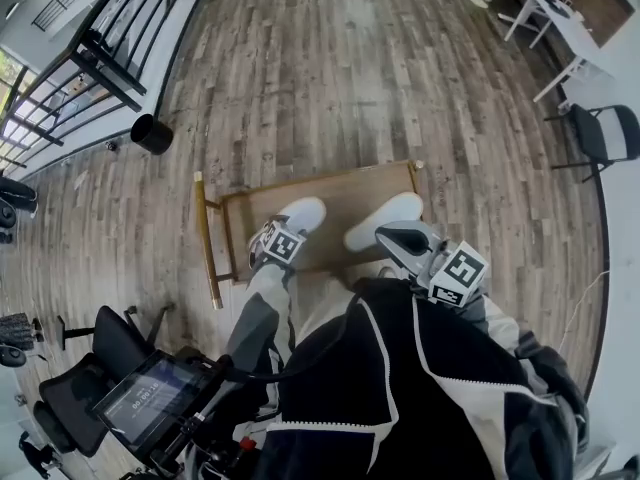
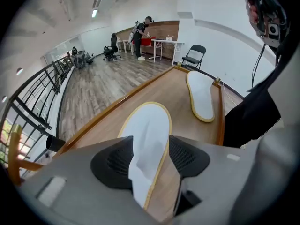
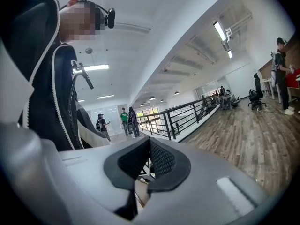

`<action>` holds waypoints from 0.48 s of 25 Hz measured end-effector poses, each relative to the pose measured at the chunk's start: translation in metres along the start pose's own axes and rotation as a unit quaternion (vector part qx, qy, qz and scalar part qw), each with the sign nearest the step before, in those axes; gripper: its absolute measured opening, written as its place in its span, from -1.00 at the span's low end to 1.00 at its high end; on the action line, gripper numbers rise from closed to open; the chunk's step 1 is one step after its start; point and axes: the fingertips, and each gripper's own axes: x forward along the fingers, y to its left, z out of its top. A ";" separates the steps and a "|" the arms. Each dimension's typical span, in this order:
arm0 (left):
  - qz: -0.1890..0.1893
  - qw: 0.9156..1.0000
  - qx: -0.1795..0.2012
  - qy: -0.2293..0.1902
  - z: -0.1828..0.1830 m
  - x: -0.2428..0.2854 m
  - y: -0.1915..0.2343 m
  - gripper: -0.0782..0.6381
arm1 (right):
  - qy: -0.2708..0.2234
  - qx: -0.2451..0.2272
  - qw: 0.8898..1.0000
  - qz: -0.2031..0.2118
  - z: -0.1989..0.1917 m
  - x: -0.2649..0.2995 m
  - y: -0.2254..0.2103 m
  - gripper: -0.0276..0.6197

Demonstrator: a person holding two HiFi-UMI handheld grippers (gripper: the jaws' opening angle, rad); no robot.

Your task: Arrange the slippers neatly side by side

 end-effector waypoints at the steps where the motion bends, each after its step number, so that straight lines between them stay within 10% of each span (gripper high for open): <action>1: 0.000 1.000 -0.001 0.002 -0.002 0.002 0.001 -0.09 | 0.000 0.001 1.000 -0.002 -0.001 0.000 0.000 -0.90; 6: 0.011 1.000 0.002 0.023 -0.010 0.005 0.005 -0.25 | 0.002 0.005 1.000 -0.007 -0.004 0.000 -0.002 -0.90; 8: 0.014 1.000 -0.002 0.023 -0.010 0.002 0.007 -0.67 | 0.001 0.005 1.000 -0.005 -0.003 0.002 0.000 -0.90; 12: 0.021 1.000 -0.017 0.008 -0.007 -0.003 0.010 -0.68 | 0.002 0.003 1.000 0.003 -0.004 0.006 0.003 -0.90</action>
